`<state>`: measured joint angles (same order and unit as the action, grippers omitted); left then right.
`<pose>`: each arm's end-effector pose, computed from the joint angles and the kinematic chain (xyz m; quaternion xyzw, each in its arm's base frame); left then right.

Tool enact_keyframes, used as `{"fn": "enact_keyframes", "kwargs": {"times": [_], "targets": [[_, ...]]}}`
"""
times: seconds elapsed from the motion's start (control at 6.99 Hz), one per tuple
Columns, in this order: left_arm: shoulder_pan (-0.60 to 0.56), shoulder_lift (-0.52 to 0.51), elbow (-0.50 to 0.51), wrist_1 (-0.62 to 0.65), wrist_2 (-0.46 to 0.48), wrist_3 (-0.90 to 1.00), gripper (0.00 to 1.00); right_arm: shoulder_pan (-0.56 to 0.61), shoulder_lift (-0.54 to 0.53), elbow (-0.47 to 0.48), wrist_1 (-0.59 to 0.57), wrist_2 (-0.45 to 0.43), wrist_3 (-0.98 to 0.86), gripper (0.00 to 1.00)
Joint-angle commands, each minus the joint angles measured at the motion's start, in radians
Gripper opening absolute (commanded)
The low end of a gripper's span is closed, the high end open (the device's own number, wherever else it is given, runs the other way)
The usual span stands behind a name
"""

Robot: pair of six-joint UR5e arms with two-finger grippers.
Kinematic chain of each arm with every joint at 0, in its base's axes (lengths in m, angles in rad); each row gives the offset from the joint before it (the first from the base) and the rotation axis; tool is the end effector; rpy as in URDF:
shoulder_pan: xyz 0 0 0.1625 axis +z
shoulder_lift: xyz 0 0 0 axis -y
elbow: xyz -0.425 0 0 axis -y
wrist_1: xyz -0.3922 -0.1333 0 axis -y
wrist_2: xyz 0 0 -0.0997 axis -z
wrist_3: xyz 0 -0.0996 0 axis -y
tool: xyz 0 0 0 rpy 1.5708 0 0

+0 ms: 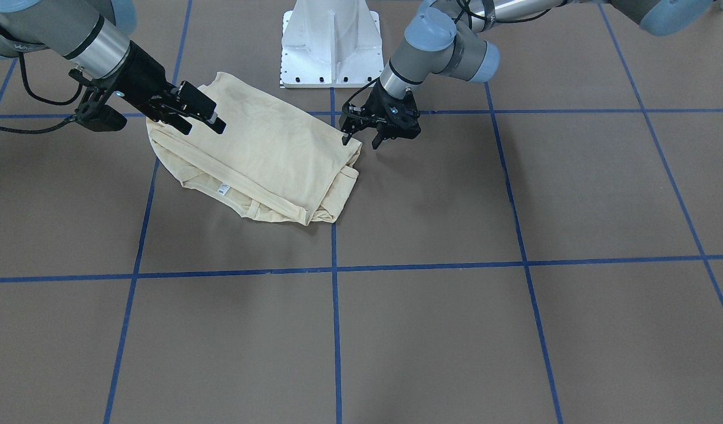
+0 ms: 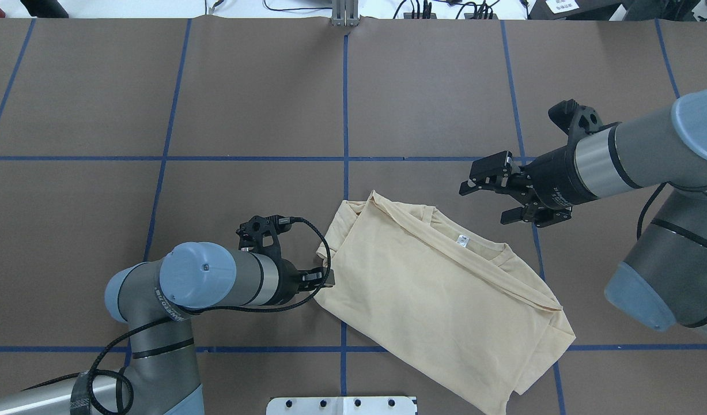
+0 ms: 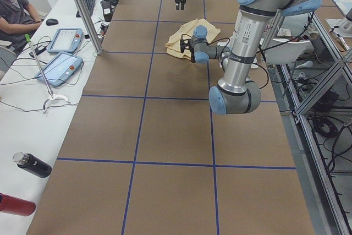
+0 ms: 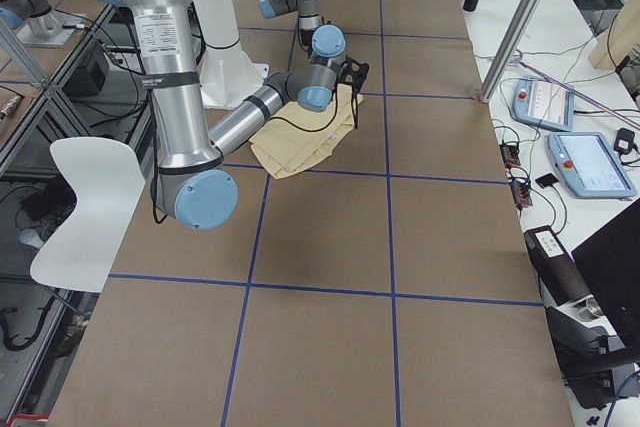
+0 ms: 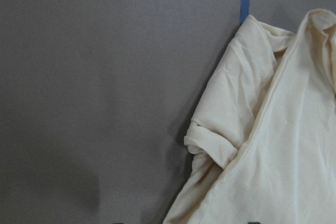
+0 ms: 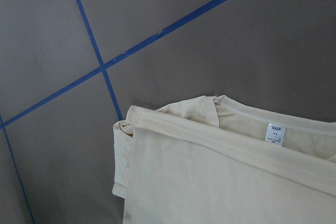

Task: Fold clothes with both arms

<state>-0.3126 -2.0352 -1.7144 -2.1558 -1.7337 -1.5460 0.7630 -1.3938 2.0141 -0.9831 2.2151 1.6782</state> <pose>0.5733 -0.3084 0.2620 0.0277 0.5632 -0.0730 0.8226 -0.3133 -0.4013 0.2879 -0.0733 -0.5939 0.1661 0.7838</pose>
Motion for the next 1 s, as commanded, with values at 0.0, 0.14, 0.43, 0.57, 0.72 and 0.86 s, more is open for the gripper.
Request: {"fn": "enact_keyframes", "kwargs": {"times": [0.0, 0.14, 0.43, 0.57, 0.72, 0.86], "targets": [[0.013, -0.006, 0.001, 0.005, 0.002, -0.009, 0.57, 0.002, -0.005, 0.0, 0.0, 0.0, 0.0, 1.0], [0.013, -0.007, 0.002, 0.005, 0.0, -0.009, 0.52, 0.002, -0.005, -0.002, -0.002, 0.0, 0.0, 1.0], [0.013, -0.008, 0.009, 0.005, 0.0, -0.009, 0.48, 0.002, -0.008, -0.006, -0.002, 0.002, 0.0, 1.0], [0.013, -0.008, 0.012, 0.007, 0.0, -0.009, 0.48, 0.001, -0.007, -0.008, -0.002, 0.0, 0.0, 1.0], [0.013, -0.008, 0.016, 0.007, 0.0, -0.009, 0.41, 0.001, -0.007, -0.014, -0.002, 0.0, 0.0, 1.0], [0.013, -0.008, 0.016, 0.007, 0.0, -0.009, 0.24, 0.001, -0.005, -0.02, -0.002, 0.0, 0.0, 1.0]]}}
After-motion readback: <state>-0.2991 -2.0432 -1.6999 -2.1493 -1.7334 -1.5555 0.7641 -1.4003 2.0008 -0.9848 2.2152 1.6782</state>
